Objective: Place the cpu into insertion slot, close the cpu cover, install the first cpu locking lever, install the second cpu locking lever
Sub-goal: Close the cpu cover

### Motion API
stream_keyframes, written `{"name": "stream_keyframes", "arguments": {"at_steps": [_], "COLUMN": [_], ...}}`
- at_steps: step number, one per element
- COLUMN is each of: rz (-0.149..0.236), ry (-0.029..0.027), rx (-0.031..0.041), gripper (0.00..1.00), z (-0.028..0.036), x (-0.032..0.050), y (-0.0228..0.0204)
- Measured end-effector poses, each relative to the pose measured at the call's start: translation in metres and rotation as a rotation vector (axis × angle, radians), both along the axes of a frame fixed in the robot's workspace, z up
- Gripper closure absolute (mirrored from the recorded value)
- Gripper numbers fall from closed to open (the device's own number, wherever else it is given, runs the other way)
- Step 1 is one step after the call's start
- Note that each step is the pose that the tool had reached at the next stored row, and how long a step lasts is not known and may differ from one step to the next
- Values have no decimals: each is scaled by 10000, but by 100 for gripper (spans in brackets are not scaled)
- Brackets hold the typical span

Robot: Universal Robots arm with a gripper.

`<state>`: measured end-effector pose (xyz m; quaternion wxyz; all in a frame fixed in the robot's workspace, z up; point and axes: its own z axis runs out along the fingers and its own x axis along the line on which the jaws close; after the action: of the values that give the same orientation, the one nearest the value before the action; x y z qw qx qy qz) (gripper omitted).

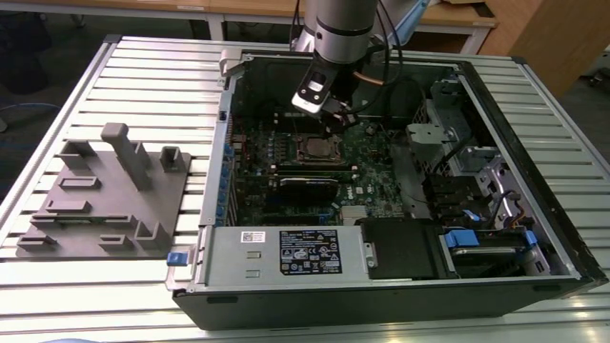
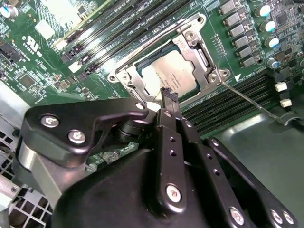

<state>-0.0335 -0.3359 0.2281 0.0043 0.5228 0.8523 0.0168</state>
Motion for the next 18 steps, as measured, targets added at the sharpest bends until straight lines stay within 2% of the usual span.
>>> {"name": "stream_keyframes", "arguments": {"at_steps": [11, 18], "rz": [723, 1014], "ry": [0, 0], "rx": [-1, 0], "gripper": [90, 90], "z": [-4, -5], "x": [0, -1], "y": [0, 0]}}
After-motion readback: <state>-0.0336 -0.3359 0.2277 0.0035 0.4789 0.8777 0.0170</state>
